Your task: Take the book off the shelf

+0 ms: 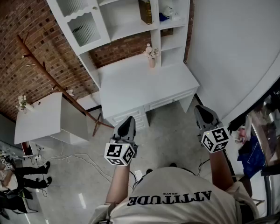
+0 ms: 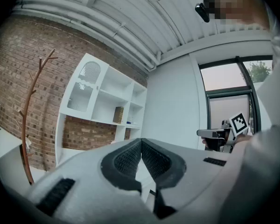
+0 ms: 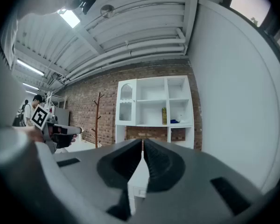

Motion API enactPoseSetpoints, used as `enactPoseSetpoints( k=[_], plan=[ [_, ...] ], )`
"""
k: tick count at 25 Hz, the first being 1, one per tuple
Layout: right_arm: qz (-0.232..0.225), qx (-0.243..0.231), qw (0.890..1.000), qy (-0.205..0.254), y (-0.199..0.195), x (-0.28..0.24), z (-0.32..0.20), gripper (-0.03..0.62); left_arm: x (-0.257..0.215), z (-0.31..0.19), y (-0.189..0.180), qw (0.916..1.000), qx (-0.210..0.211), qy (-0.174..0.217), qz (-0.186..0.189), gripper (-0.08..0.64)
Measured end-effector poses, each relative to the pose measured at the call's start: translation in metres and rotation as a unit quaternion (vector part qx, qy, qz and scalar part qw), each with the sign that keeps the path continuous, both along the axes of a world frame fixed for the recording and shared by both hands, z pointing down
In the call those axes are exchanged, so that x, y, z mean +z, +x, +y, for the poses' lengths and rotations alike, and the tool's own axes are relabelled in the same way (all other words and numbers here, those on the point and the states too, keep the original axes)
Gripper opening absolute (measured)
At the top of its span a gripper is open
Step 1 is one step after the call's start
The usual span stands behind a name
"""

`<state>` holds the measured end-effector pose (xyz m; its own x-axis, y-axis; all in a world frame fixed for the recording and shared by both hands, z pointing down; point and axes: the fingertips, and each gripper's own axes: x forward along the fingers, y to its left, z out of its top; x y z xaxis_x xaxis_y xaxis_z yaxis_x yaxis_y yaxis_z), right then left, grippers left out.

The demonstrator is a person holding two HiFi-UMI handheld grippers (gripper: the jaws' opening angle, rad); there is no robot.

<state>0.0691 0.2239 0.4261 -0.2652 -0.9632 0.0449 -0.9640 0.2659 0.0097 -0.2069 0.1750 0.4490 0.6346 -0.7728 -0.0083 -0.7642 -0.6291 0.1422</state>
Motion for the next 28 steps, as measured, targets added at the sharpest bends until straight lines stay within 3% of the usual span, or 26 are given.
enactPoseSetpoints(
  k=[28],
  plan=[
    [-0.007, -0.013, 1.000, 0.001, 0.025, 0.000, -0.005, 0.034, 0.004, 0.006, 0.022, 0.9998, -0.017, -0.011, 0.005, 0.025]
  ],
)
